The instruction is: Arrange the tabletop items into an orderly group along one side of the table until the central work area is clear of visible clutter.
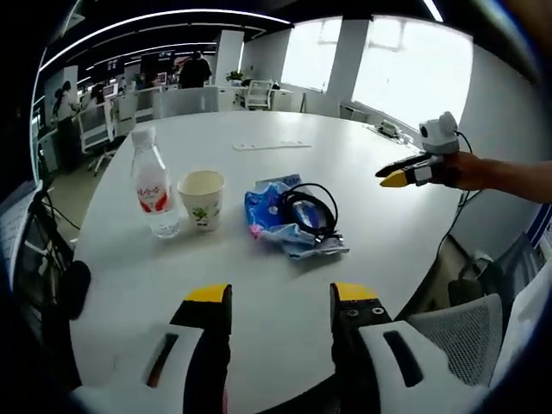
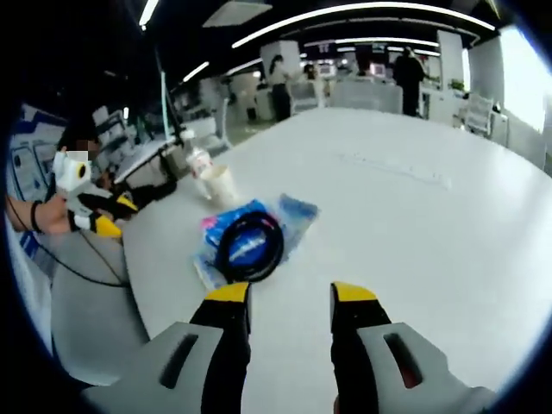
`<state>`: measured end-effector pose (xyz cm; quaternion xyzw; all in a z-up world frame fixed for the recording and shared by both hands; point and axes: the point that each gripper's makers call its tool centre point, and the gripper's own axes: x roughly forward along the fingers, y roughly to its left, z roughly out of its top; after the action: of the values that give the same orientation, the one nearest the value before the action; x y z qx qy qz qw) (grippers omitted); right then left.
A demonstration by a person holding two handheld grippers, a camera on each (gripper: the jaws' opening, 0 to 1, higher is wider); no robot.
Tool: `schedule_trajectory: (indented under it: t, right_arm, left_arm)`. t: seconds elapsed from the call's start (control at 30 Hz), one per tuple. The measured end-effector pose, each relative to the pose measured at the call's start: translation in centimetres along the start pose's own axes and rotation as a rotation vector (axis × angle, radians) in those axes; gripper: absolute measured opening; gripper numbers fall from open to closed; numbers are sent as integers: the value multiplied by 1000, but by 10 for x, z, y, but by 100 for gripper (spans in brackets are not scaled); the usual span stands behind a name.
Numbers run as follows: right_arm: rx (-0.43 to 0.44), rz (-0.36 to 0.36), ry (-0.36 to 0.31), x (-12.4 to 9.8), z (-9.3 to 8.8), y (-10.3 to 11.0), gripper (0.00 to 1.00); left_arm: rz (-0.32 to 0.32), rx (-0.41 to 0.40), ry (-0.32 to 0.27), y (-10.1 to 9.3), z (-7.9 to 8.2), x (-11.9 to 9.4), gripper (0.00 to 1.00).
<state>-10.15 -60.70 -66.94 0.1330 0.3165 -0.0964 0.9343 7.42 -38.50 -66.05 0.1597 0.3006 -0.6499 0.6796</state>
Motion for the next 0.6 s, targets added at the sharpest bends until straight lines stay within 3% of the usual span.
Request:
schedule_trajectory:
  t: [0.27, 0.6]
  right_arm:
    - [40, -1, 7, 1, -12, 1, 34]
    - [60, 45, 20, 27, -8, 19, 34]
  left_arm:
    - [13, -9, 2, 7, 0, 0, 46]
    - [24, -19, 4, 13, 1, -1, 47]
